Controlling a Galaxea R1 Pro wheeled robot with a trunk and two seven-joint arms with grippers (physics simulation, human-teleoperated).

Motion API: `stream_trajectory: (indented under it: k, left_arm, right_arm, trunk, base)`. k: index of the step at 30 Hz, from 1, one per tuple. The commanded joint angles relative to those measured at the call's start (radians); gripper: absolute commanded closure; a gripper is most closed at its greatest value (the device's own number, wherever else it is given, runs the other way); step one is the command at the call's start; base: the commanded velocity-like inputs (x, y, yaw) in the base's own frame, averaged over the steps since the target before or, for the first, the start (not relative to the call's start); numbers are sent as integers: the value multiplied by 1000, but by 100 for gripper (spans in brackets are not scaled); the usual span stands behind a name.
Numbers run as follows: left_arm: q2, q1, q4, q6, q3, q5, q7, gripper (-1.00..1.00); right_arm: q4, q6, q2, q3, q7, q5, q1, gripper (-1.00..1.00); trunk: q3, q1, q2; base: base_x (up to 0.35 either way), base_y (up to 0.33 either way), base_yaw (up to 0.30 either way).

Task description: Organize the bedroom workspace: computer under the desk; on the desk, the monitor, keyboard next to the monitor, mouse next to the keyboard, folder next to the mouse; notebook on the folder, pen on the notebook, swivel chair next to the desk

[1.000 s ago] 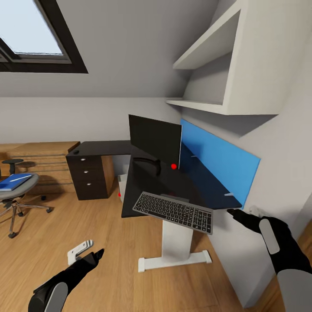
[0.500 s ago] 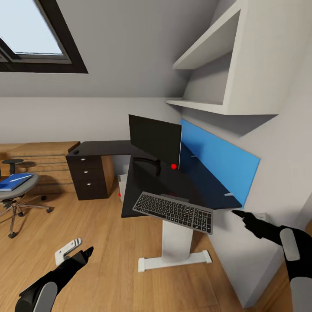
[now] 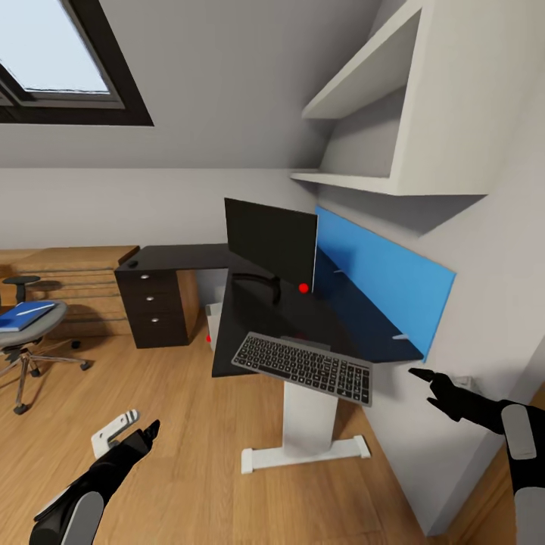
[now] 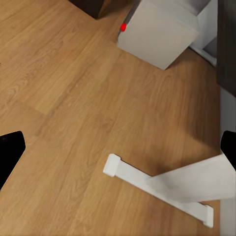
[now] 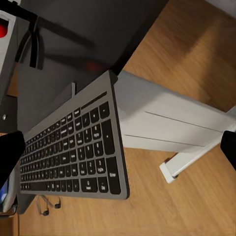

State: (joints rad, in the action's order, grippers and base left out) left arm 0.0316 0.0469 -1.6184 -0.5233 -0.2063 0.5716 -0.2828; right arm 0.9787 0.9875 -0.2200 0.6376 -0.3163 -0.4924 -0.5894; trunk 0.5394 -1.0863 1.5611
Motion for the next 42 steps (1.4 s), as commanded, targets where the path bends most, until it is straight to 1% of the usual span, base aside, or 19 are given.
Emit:
stream_trajectory:
  k: [1, 8, 15, 17, 19, 21, 22, 24, 25, 26, 28, 29, 30, 32, 33, 35, 39, 42]
  left_arm:
    - [1, 1, -2, -3, -1, 10, -7, -100]
    - [1, 1, -1, -1, -1, 9, -8, -100]
    - [1, 1, 0, -3, -1, 8, -9, -100]
    - [1, 1, 0, -3, -1, 8, -9, -100]
    - [1, 1, 0, -3, -1, 1, -9, -100]
    - [1, 1, 0, -3, -1, -19, -9, -100]
    - [2, 1, 0, -3, -1, -45, -9, -100]
    - [2, 1, 0, -3, -1, -49, -9, -100]
    - [2, 1, 0, -3, -1, -52, -9, -100]
    - [2, 1, 1, -3, -1, -53, -9, -100]
    - [2, 1, 1, -3, -1, -55, -9, -100]
    - [2, 1, 1, -3, -1, -55, -9, -100]
    - [2, 1, 1, -3, -1, -55, -9, -100]
    - [2, 1, 1, -3, -1, -56, -9, -100]
    - [2, 1, 2, -3, -1, -56, -9, -100]
    - [2, 1, 2, -3, -1, -56, -9, -100]
    - [2, 1, 3, -3, 4, -57, -9, -100]
    - [1, 1, 3, -3, 33, -57, -9, -100]
  right_arm:
    - [0, 4, 1, 3, -11, 9, -1, -100]
    - [0, 1, 13, 1, -10, 12, -1, -100]
    - [-2, -10, 50, -3, -9, 16, -1, -100]
    - [-9, -14, 51, -4, -8, 16, -1, -100]
    - [-53, -46, 52, -5, -13, 11, -1, -100]
    - [-96, -83, 49, -4, -33, 8, -1, -100]
    - [-154, -110, 38, -3, -146, 7, -1, -100]
    - [-174, -114, 32, -3, -198, 7, -1, -100]
    - [-195, -116, 27, -3, -250, 7, -1, -100]
    - [-205, -118, 24, -3, -275, 7, -1, -100]
    - [-244, -120, 9, -3, -391, 8, -1, -100]
    - [-252, -120, 5, -3, -416, 8, -1, -100]
    - [-269, -120, -2, -3, -461, 8, -1, -100]
    - [-329, -121, -26, -3, -553, 7, -1, -100]
    - [-347, -121, -34, -3, -583, 6, -1, -100]
    - [-373, -122, -46, -3, -628, 6, -1, -100]
    - [-375, -122, -48, -5, -637, 6, -1, -100]
    - [-376, -121, -47, -7, -639, 6, -1, -100]
  trunk:
    - [4, -4, 8]
    - [26, -31, 57]
    - [48, -58, 106]
    - [54, -65, 120]
    - [61, -73, 134]
    - [67, -81, 148]
    - [70, -84, 155]
    - [76, -92, 169]
    - [80, -96, 176]
    - [83, -100, 183]
    - [89, -107, 197]
    - [92, -111, 204]
    - [95, -115, 211]
    - [101, -123, 225]
    - [105, -127, 232]
    - [111, -134, 246]
    - [123, -150, 274]
    - [133, -161, 295]
  base:
    - [0, 0, 0]
    - [0, 0, 0]
    - [0, 0, 0]
    - [0, 0, 0]
    - [0, 0, 0]
    - [0, 0, 0]
    - [0, 0, 0]
    - [0, 0, 0]
    - [0, 0, 0]
    - [0, 0, 0]
    - [0, 0, 0]
    - [0, 0, 0]
    - [0, 0, 0]
    - [0, 0, 0]
    - [0, 0, 0]
    - [0, 0, 0]
    - [0, 0, 0]
    - [0, 0, 0]
